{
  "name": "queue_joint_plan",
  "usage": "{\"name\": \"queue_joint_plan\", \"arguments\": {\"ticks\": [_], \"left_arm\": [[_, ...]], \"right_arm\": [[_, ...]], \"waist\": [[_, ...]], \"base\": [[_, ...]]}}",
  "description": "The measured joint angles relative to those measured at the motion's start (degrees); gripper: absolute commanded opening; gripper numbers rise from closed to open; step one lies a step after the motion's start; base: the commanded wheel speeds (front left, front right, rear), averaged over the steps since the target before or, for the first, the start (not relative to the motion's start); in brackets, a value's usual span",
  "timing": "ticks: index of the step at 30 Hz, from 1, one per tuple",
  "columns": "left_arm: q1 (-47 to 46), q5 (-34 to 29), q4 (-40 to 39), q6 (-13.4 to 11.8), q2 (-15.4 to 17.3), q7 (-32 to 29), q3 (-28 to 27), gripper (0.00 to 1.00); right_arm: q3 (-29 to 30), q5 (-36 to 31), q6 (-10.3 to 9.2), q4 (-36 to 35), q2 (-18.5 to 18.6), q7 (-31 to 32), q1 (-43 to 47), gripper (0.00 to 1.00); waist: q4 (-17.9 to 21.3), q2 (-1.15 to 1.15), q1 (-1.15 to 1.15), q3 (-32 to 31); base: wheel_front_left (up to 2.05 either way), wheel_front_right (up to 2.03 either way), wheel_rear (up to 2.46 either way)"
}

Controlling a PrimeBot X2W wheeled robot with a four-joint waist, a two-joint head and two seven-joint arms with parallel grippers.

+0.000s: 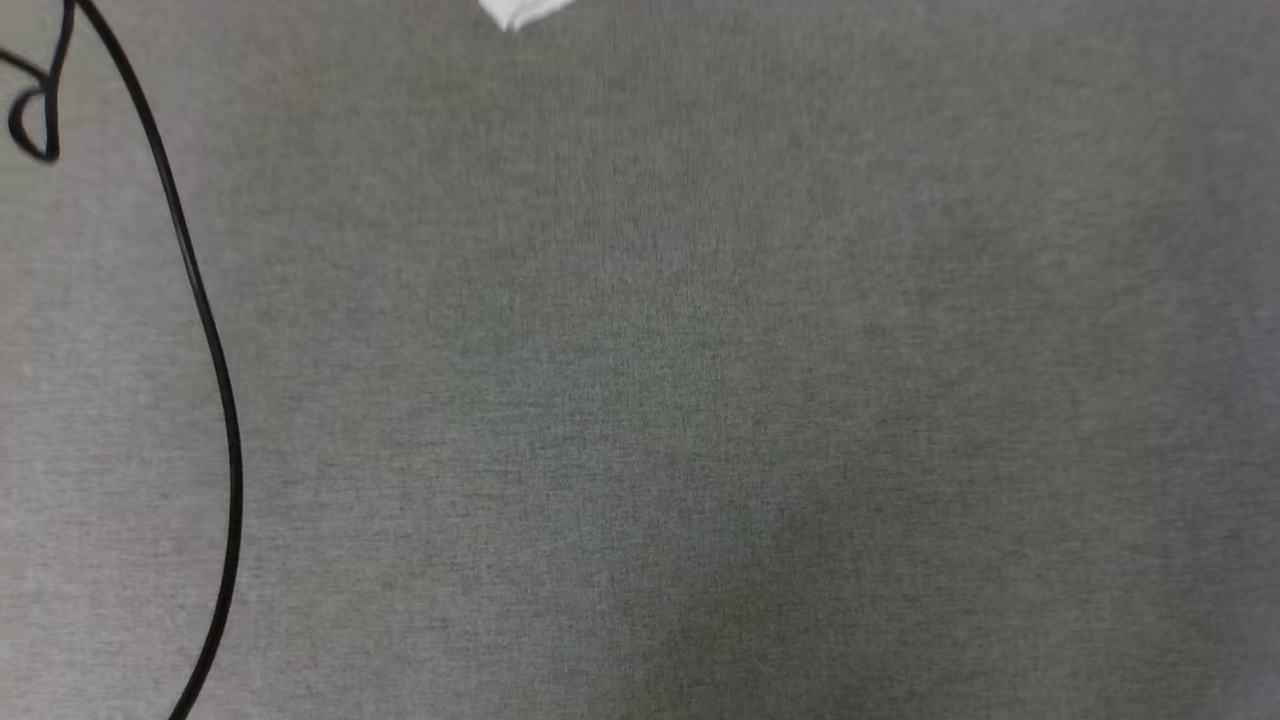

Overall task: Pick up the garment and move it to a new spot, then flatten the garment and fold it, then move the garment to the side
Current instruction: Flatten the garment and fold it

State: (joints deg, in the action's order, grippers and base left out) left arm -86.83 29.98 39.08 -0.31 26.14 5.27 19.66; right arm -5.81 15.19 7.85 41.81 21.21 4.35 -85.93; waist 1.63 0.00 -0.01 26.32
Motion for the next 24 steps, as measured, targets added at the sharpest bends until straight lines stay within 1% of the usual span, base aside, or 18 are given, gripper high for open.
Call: {"name": "queue_joint_plan", "arguments": {"ticks": [6,11,14,16,18,24], "left_arm": [[-2.83,0.43,5.69,0.86,-1.0,1.43,-0.05,0.0],[-2.87,1.63,10.42,2.36,-2.15,2.65,-0.2,0.0],[-1.62,2.78,13.22,3.48,-3.2,3.56,-0.27,0.0],[0.17,3.92,15.12,4.42,-3.86,4.1,-0.48,0.0],[2.77,5.28,17.11,5.26,-4.76,4.34,-0.93,0.0],[14.9,7.8,20.62,7.24,-5.78,5.95,-0.09,0.0]], "right_arm": [[-1.01,-0.6,0.0,3.94,-1.86,-2.24,-2.16,0.0],[-3.15,0.27,-0.07,7.36,-2.74,-3.55,-2.49,0.0],[-5.17,1.55,-0.21,9.26,-3.1,-4.38,-2.32,0.0],[-6.53,3.42,-0.25,10.28,-3.14,-4.97,-1.58,0.0],[-9.46,4.1,-0.27,10.95,-2.91,-5.09,0.55,0.0],[-15.48,10.05,-0.27,11.6,-2.33,-6.57,11.84,0.0]], "waist": [[-0.26,0.0,-0.01,6.01],[-0.68,0.0,-0.01,9.98],[-1.17,0.0,0.0,11.34],[-1.57,0.0,0.0,11.53],[-1.79,0.0,0.0,11.08],[-2.03,0.0,0.0,7.41]], "base": [[0.0,0.0,0.0],[0.0,0.0,0.0],[0.0,0.0,0.0],[0.0,0.0,0.0],[0.0,0.0,0.0],[0.0,0.0,0.0]]}}
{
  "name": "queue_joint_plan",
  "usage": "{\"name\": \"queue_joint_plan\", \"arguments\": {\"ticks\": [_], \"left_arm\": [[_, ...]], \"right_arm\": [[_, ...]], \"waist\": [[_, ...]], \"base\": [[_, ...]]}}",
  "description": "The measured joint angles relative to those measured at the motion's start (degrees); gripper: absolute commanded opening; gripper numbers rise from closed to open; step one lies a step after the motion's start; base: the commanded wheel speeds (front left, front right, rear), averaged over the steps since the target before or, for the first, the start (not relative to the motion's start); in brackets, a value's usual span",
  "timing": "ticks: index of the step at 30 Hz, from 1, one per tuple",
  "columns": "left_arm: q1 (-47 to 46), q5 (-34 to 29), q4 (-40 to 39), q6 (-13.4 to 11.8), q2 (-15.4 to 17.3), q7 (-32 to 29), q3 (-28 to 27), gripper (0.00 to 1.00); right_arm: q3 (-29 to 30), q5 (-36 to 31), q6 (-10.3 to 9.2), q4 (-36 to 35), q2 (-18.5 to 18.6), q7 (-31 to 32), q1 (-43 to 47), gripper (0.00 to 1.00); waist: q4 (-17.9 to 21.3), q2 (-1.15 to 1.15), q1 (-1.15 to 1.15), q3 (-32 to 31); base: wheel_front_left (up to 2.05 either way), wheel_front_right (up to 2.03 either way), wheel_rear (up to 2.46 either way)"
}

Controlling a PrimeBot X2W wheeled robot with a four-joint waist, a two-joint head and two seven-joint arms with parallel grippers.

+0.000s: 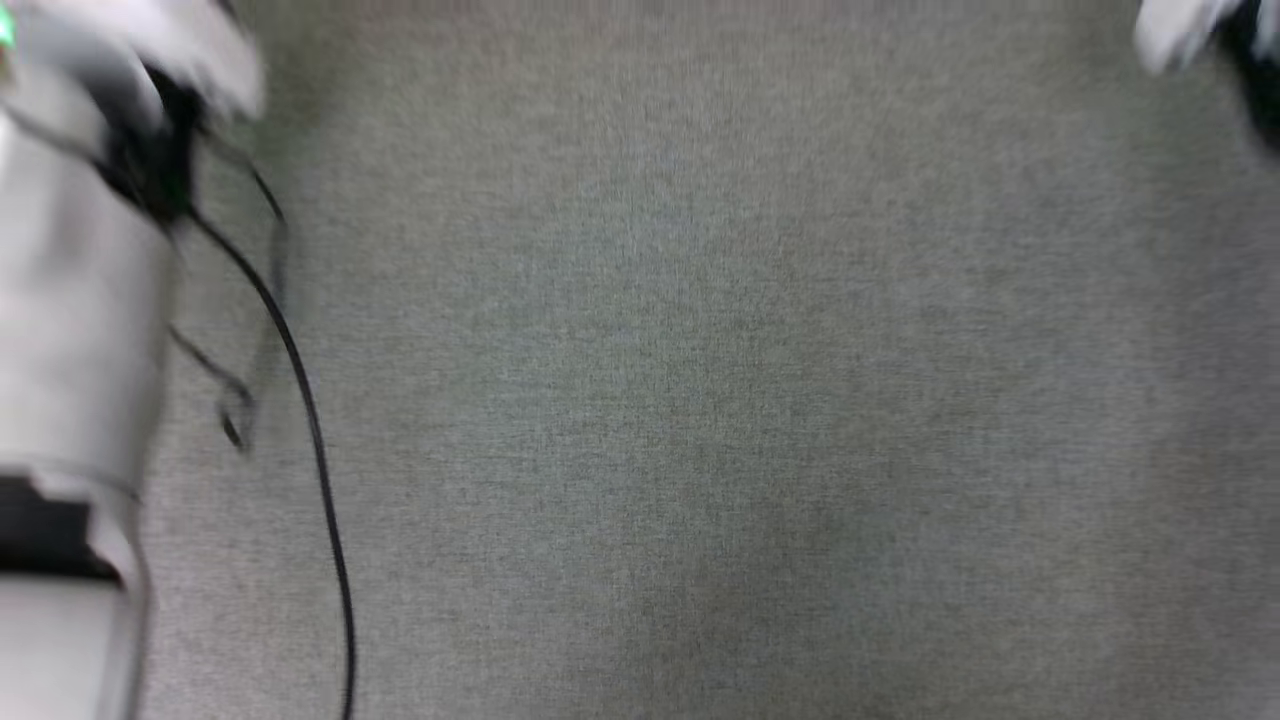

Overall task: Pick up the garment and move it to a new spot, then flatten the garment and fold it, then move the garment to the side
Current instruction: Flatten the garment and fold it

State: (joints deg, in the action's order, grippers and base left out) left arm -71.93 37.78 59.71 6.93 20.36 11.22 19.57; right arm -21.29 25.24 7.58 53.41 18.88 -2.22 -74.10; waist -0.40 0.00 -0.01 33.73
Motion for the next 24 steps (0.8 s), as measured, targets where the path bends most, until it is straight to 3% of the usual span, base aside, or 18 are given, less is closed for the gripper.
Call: {"name": "queue_joint_plan", "arguments": {"ticks": [14,24], "left_arm": [[31.87,6.35,-6.71,0.46,-1.15,3.18,-1.18,0.0],[52.8,8.84,-18.84,-4.47,-0.98,2.47,-2.89,0.0]], "right_arm": [[-4.19,11.11,0.34,-1.11,2.47,-2.88,29.16,0.0],[-2.46,12.48,0.43,-4.81,2.78,-5.31,45.14,0.0]], "waist": [[-0.7,0.0,0.02,-13.77],[-0.94,0.0,0.03,-23.67]], "base": [[0.0,0.0,0.0],[0.0,0.0,0.0]]}}
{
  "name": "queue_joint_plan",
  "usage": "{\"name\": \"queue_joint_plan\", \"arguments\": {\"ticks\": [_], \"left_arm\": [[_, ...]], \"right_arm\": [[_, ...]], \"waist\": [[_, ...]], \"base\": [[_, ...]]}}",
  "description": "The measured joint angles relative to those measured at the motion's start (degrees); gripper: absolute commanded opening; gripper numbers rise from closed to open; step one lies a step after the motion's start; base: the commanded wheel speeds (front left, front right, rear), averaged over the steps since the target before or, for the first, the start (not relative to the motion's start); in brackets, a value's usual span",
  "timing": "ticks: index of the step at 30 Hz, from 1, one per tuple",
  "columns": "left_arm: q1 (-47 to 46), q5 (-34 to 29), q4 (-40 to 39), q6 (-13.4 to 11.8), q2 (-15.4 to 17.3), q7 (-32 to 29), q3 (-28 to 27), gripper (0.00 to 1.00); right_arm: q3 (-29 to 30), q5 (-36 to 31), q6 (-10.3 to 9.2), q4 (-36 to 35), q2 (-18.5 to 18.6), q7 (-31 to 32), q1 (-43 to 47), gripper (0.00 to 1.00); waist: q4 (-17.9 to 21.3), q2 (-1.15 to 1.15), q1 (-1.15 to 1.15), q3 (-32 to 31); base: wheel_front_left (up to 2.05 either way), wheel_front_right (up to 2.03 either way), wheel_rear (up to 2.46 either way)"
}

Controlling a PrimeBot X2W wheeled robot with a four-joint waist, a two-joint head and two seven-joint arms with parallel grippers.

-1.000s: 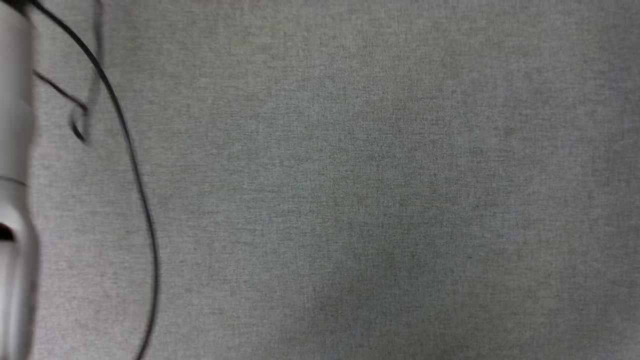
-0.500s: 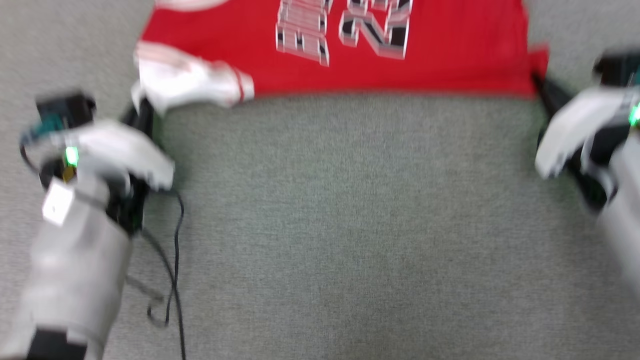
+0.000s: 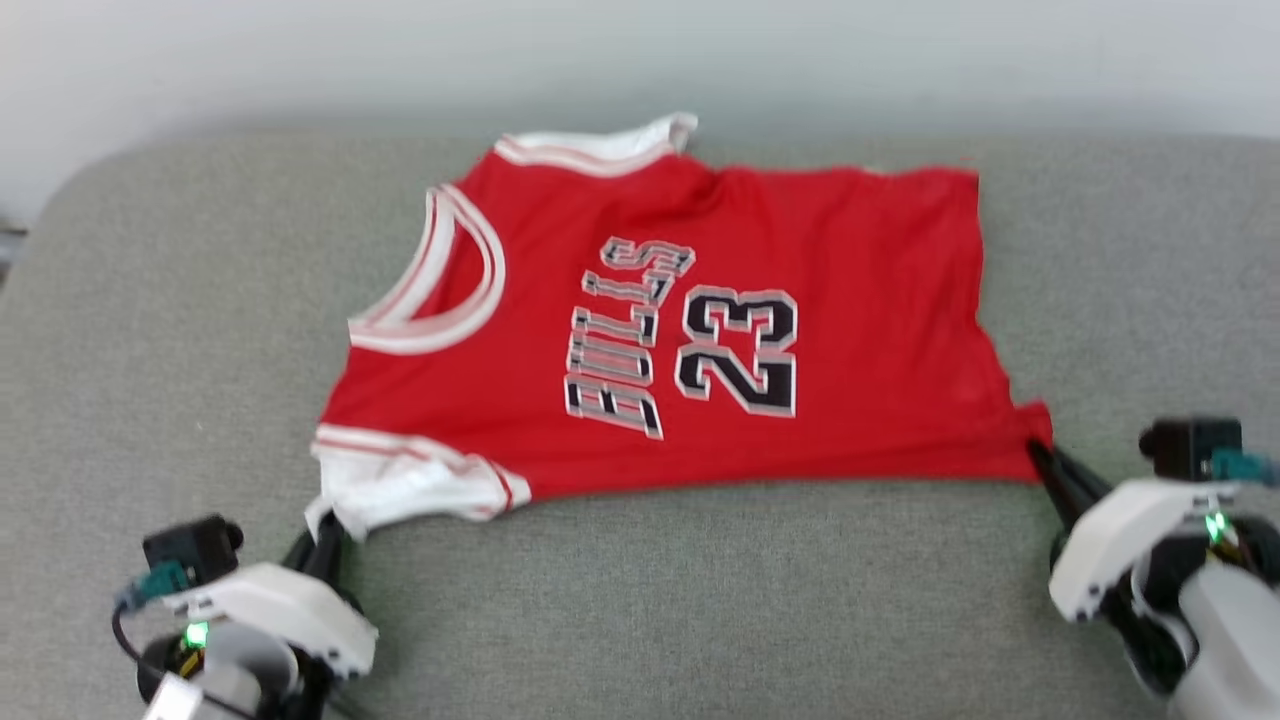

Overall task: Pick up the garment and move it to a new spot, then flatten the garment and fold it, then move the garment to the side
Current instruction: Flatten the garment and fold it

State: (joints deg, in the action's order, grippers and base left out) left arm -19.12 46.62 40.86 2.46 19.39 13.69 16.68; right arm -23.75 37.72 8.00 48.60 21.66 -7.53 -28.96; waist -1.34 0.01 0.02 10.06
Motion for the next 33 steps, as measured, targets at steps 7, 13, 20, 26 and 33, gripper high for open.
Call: {"name": "queue_joint_plan", "arguments": {"ticks": [7,13,20,26,33], "left_arm": [[16.66,1.53,-16.41,-7.45,2.33,-6.2,0.19,0.0],[28.28,2.9,-29.4,-13.71,4.11,-10.26,-0.36,0.0],[34.31,3.98,-40.51,-18.64,6.83,-13.68,-1.8,0.0],[30.39,3.14,-44.31,-18.74,8.54,-15.75,-1.54,0.0],[20.58,0.34,-40.95,-17.5,8.91,-18.05,1.33,0.0]], "right_arm": [[5.24,-1.31,0.01,-5.79,-0.26,1.18,15.06,0.0],[12.48,-4.35,0.02,-12.41,-2.27,5.41,26.43,0.0],[21.93,-10.99,0.02,-25.06,-6.62,13.18,36.02,0.0],[27.73,-16.56,-0.03,-36.15,-10.16,19.84,37.82,0.0],[29.28,-19.91,-0.38,-42.81,-12.28,24.81,35.26,0.0]], "waist": [[-0.65,0.0,0.0,-6.95],[-1.72,0.0,0.0,-10.63],[-2.3,0.0,-0.01,-11.1],[-2.33,0.0,-0.02,-10.27],[-1.96,0.0,-0.02,-6.81]], "base": [[0.0,0.0,0.0],[0.0,0.0,0.0],[0.0,0.0,0.0],[0.0,0.0,0.0],[0.0,0.0,0.0]]}}
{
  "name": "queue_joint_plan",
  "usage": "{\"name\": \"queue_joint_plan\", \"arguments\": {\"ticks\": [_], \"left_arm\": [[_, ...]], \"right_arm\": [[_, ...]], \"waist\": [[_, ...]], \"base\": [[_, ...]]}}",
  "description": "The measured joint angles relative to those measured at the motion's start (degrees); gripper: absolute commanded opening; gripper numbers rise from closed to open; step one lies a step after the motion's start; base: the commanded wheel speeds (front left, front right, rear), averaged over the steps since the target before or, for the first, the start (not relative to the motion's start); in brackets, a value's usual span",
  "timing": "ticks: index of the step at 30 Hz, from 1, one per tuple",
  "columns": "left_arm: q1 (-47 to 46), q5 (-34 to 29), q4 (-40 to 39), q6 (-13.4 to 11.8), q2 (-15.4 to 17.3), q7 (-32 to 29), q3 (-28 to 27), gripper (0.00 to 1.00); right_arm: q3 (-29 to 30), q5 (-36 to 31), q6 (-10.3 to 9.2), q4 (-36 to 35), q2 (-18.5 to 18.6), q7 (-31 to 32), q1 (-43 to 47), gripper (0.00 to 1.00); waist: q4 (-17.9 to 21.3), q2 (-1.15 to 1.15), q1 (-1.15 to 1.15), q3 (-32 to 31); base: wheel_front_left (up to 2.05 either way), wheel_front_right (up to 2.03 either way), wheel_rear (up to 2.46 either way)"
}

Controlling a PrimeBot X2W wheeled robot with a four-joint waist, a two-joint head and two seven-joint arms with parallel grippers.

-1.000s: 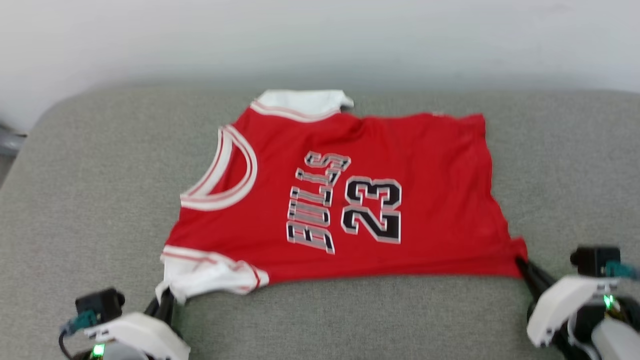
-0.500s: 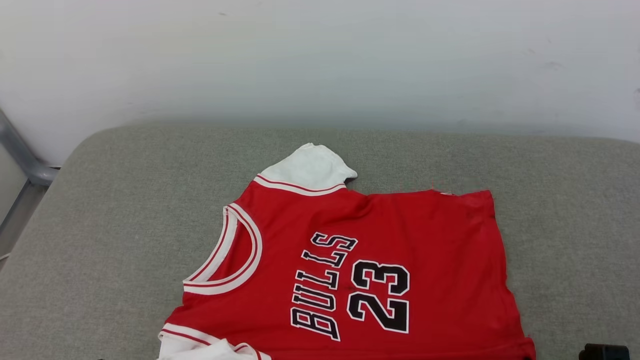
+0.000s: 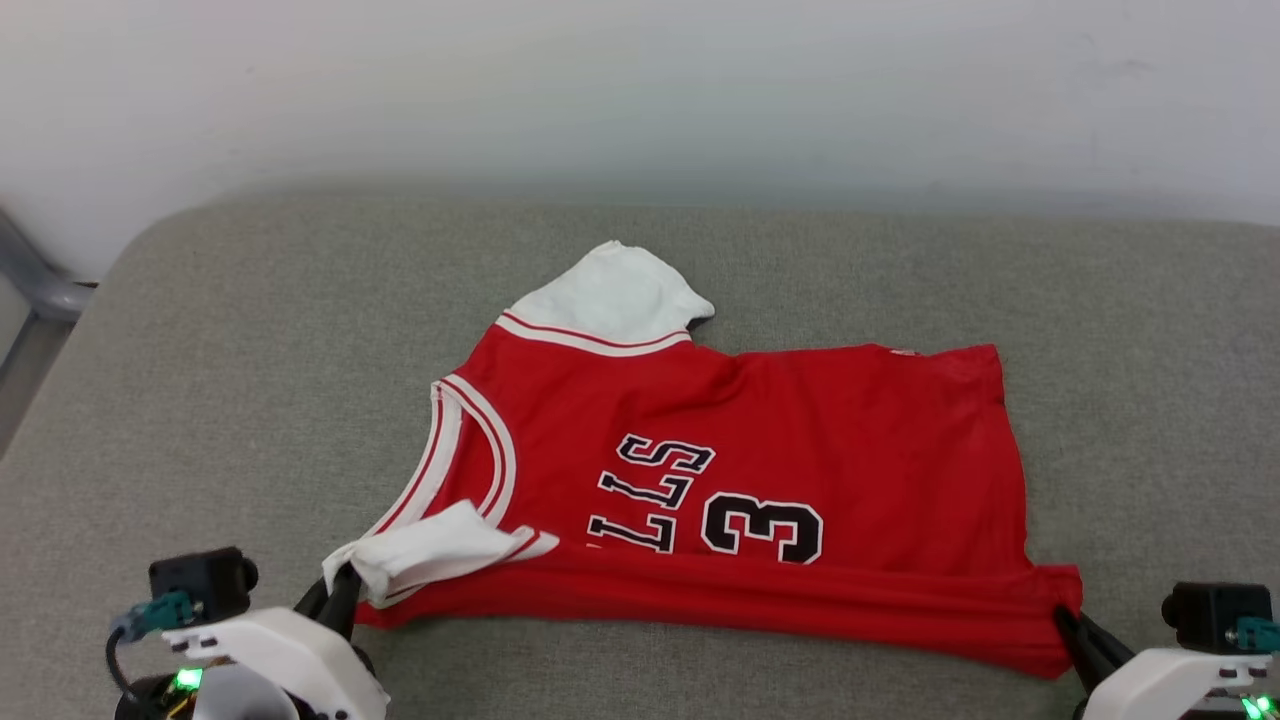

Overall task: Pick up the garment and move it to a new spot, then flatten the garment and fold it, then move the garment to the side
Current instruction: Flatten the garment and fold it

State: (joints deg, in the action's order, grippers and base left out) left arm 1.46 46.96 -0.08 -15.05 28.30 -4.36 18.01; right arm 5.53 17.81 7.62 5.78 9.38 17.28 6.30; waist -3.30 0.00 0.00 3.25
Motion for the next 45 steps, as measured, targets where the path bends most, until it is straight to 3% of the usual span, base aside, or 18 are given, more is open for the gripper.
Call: {"name": "queue_joint_plan", "arguments": {"ticks": [5,18,20,21,22,24,31,37,41,45], "left_arm": [[-6.97,-0.4,6.16,2.3,-1.57,-0.8,1.69,0.0],[-16.99,0.76,21.36,8.15,-4.1,-3.52,4.3,0.0],[-17.25,1.29,22.72,9.02,-4.65,-3.53,4.56,0.0],[-17.27,1.31,23.15,9.11,-4.92,-3.22,4.52,0.1],[-17.3,1.55,23.69,9.35,-5.16,-2.72,4.34,0.37],[-17.31,1.69,24.42,9.43,-5.55,-1.65,4.12,1.0],[-16.92,2.37,26.18,8.61,-5.52,0.99,2.34,1.0],[-14.94,2.37,24.46,6.65,-2.89,0.87,1.03,1.0],[-13.46,3.24,20.48,5.9,0.23,-2.35,0.18,1.0],[-12.39,4.85,14.7,6.47,4.26,-9.56,0.63,1.0]], "right_arm": [[-1.12,-0.64,-0.05,0.81,-0.02,0.83,-3.82,0.0],[-7.08,1.0,-0.05,11.73,2.57,-3.45,-12.02,0.0],[-7.56,1.57,-0.05,13.39,2.64,-4.43,-12.52,0.37],[-7.91,2.11,-0.05,13.92,2.65,-4.98,-12.69,0.55],[-7.93,2.34,-0.05,14.38,2.71,-6.27,-12.88,1.0],[-7.33,3.8,-0.05,15.03,2.24,-8.96,-13.1,1.0],[-7.08,5.48,-0.1,15.35,1.94,-19.64,-12.96,1.0],[-5.35,2.53,-0.1,14.99,1.86,-25.31,-11.62,1.0],[-3.63,-0.04,-0.1,13.05,1.11,-26.08,-10.51,1.0],[-2.27,-1.96,-0.1,9.7,0.03,-25.17,-9.01,1.0]], "waist": [[0.31,0.0,-0.01,3.49],[1.23,0.0,0.0,9.59],[1.18,0.0,-0.01,9.37],[1.15,0.0,0.0,9.13],[1.13,0.0,0.0,8.87],[1.01,0.0,0.0,8.27],[0.54,0.0,0.0,4.86],[0.46,0.0,0.0,1.48],[0.66,0.0,0.01,0.08],[0.85,0.0,0.01,0.03]], "base": [[0.0,0.0,0.0],[0.0,0.0,0.0],[0.0,0.0,0.0],[0.0,0.0,0.0],[0.0,0.0,0.0],[0.0,0.0,0.0],[0.0,0.0,0.0],[0.0,0.0,0.0],[0.0,0.0,0.0],[0.0,0.0,0.0]]}}
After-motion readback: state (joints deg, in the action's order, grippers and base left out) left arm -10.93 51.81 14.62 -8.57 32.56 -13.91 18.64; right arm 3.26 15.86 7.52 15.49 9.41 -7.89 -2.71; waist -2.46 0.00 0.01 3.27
